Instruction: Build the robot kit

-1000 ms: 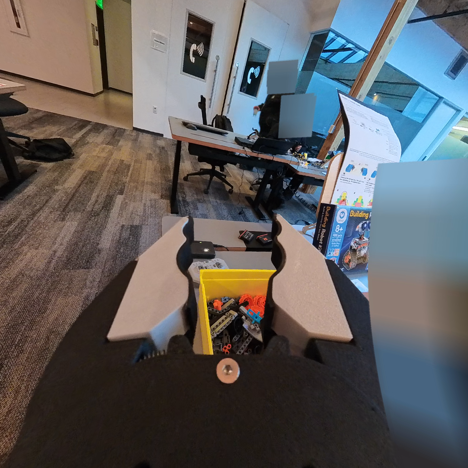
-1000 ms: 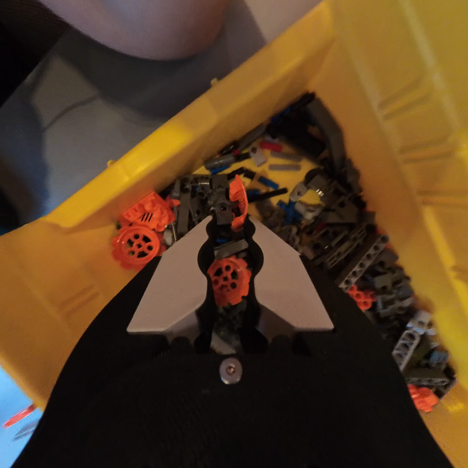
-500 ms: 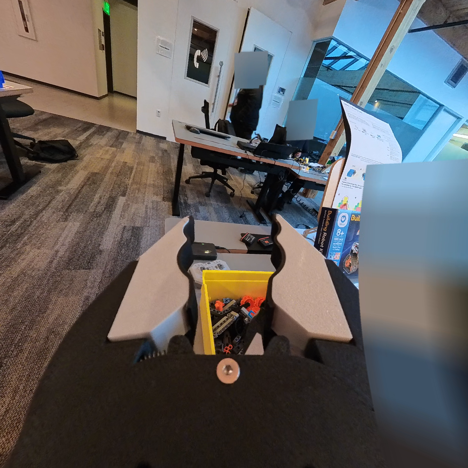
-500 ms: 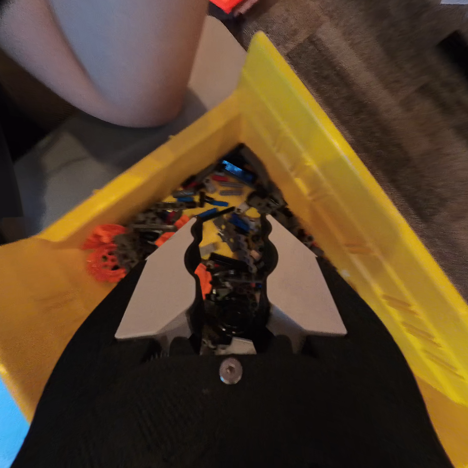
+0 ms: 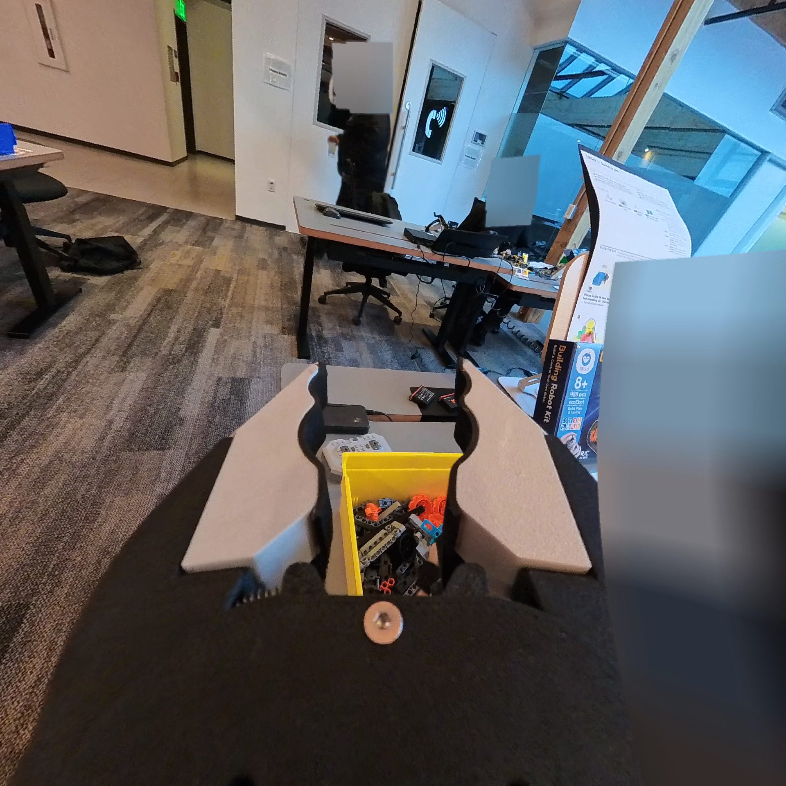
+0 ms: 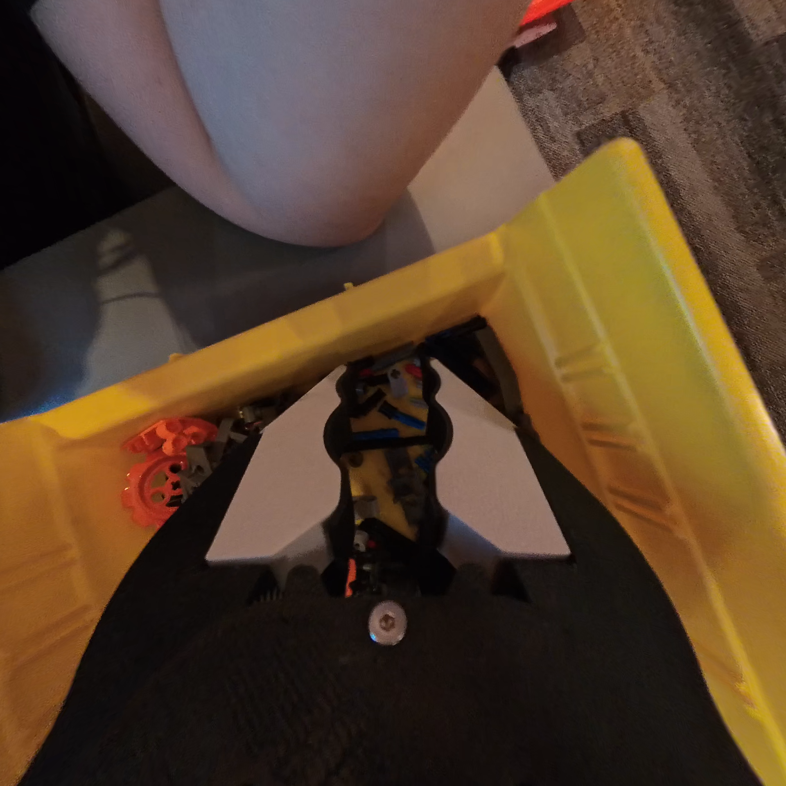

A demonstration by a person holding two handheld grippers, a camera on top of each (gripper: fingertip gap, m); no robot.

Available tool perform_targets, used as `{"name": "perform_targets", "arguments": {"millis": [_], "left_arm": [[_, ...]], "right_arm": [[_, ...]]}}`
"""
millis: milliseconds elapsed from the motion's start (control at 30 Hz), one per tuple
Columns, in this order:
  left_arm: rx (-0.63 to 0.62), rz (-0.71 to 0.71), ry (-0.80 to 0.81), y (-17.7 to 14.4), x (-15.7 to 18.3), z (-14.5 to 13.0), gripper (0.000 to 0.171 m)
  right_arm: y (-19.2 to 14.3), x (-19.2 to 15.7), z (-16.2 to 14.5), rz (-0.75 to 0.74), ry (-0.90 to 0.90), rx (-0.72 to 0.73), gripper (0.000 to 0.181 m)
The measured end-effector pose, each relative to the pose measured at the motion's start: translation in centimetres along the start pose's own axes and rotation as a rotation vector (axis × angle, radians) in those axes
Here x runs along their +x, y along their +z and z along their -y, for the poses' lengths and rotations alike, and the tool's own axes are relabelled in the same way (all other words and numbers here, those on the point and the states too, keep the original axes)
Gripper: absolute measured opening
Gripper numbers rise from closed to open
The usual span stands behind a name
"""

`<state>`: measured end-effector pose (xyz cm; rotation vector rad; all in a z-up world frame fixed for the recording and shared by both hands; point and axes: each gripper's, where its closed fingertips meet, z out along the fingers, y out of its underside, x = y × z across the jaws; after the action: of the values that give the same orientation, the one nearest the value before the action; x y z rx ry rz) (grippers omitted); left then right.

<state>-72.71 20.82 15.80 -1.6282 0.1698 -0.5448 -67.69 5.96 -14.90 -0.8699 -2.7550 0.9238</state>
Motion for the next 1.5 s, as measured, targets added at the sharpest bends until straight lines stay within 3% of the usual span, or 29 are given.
{"name": "perform_targets", "arguments": {"millis": [133, 367, 567, 633, 733, 867, 933, 1133, 1233, 1400, 1500], "left_arm": [[-0.004, 0.006, 0.001, 0.0, -0.1, -0.1, 0.057], [-0.015, 0.002, -0.001, 0.1, -0.2, -0.3, 0.057], [-0.013, 0.020, -0.009, -0.3, -0.7, -0.3, 0.057], [-0.002, 0.025, -0.015, -0.5, -1.0, -0.1, 0.057], [0.007, 0.024, -0.024, -0.7, -1.1, 0.0, 0.057], [-0.012, 0.019, -0.024, -0.4, -1.1, -0.3, 0.057], [-0.014, 0.016, -0.025, -0.4, -1.1, -0.4, 0.057], [0.001, 0.012, -0.035, -0.8, -1.3, -0.1, 0.057], [0.001, 0.009, -0.038, -0.8, -1.4, -0.1, 0.057], [0.008, 0.008, -0.041, -1.0, -1.4, 0.0, 0.057], [0.005, 0.008, -0.043, -0.9, -1.5, -0.1, 0.057]], "right_arm": [[0.2, -0.3, -0.1, 0.041, -0.017, -0.029, 0.016], [-0.3, -1.5, -2.3, 0.118, 0.043, -0.151, 0.008], [-1.5, 2.1, 0.7, -0.078, 0.008, 0.081, 0.025], [-0.6, 2.3, 1.1, -0.126, -0.107, 0.063, 0.038], [0.5, 2.9, 0.6, -0.195, -0.214, -0.012, 0.041], [0.3, 2.6, 0.2, -0.145, -0.128, -0.009, 0.040], [0.5, 1.7, -1.5, -0.078, -0.092, -0.104, 0.024], [-1.2, -0.6, -3.9, -0.010, 0.029, -0.189, 0.022], [-3.0, 0.2, -4.7, -0.089, 0.086, -0.167, 0.039], [-7.2, 3.5, -7.4, -0.297, 0.238, -0.174, 0.045], [-7.2, 3.0, -9.7, -0.269, 0.317, -0.277, 0.049]]}}
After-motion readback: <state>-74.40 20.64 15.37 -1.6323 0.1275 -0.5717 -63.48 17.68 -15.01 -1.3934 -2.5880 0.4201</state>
